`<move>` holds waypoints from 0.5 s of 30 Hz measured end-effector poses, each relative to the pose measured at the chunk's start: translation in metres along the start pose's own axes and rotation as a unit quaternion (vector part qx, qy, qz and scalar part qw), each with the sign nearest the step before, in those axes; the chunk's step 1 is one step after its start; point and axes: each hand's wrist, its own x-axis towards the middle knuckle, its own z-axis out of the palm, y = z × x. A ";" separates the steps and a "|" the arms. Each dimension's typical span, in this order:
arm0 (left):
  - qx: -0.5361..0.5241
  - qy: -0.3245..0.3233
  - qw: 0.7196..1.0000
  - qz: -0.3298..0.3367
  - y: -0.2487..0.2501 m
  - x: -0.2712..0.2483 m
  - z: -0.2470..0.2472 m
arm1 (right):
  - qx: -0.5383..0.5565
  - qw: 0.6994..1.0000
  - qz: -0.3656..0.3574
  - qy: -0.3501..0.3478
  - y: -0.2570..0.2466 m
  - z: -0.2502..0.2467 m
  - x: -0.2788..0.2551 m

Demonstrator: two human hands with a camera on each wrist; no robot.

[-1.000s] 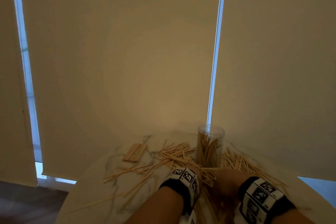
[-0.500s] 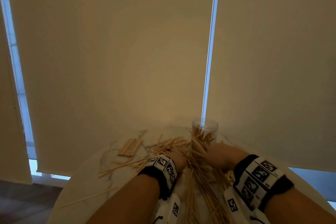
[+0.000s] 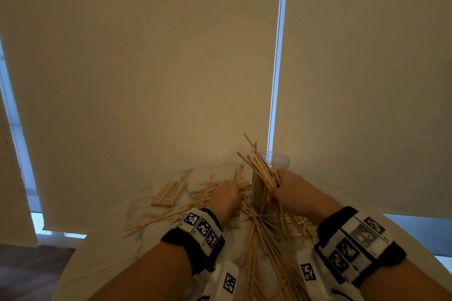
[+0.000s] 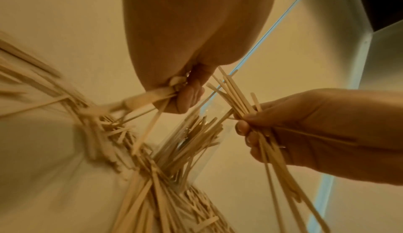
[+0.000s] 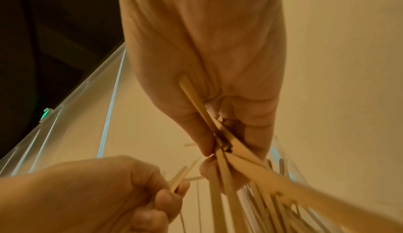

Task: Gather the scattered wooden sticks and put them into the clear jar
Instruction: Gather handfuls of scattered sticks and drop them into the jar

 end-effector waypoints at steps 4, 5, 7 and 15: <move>-0.056 0.018 0.998 0.027 0.017 -0.001 0.004 | 0.031 0.998 -0.051 0.010 -0.001 0.003 0.003; -0.050 0.019 0.998 0.034 0.020 0.001 0.003 | 0.037 0.997 -0.060 0.012 -0.003 0.004 0.004; -0.027 0.027 0.998 0.059 0.028 0.002 0.003 | 0.046 0.996 -0.072 0.005 -0.006 0.008 0.008; -0.041 0.103 0.985 0.128 0.020 0.039 0.001 | 0.004 0.990 -0.117 -0.077 -0.015 0.030 0.029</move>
